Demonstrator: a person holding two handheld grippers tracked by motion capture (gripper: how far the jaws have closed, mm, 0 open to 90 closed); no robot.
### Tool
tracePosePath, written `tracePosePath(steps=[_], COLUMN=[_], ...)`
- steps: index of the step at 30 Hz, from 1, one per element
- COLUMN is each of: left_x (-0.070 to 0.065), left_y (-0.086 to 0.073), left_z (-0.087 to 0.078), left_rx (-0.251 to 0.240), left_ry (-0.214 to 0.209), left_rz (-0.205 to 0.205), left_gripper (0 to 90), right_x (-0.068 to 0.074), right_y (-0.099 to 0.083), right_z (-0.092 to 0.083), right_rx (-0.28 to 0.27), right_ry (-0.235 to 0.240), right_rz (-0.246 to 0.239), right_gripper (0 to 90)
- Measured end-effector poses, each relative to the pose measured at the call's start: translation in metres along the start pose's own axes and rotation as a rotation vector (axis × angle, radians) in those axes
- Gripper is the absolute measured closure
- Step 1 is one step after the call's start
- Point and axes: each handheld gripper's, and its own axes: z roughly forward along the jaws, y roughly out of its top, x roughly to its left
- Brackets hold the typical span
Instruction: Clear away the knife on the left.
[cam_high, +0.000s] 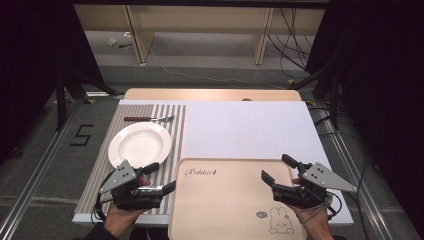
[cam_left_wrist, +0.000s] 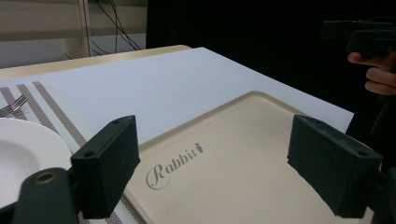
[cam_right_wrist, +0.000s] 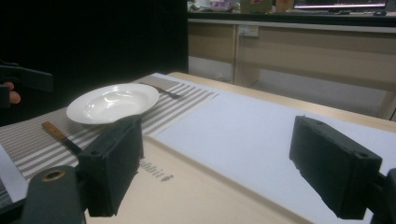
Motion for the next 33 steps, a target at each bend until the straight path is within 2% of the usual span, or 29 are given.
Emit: tracePosePath(steps=[5,14,23,28,33], left_x=[0.0,0.001,0.004,0.01,0.014], left_y=[0.0,0.0,0.002,0.003,0.004], left_z=[0.001,0.002,0.001,0.002,0.003], left_rx=[0.014,0.034,0.045,0.09,0.106], left_ry=[0.005,-0.009,-0.002,0.007,0.004], left_rz=[-0.002,-0.023,-0.022,-0.028,-0.041], left_gripper=[16.2,16.2,16.2,16.2,16.1], right_x=[0.002,0.004,0.004,0.004,0.003], right_y=[0.0,0.0,0.0,0.0,0.0], right_z=[0.001,0.001,0.001,0.001,0.001], right_rx=[0.0,-0.012,-0.013,-0.015,-0.015], right_ry=[0.013,0.025,0.031,0.035,0.034], right_rz=[-0.004,-0.005,-0.004,-0.002,-0.003], right_gripper=[18.5,18.4,18.1,17.8,17.8])
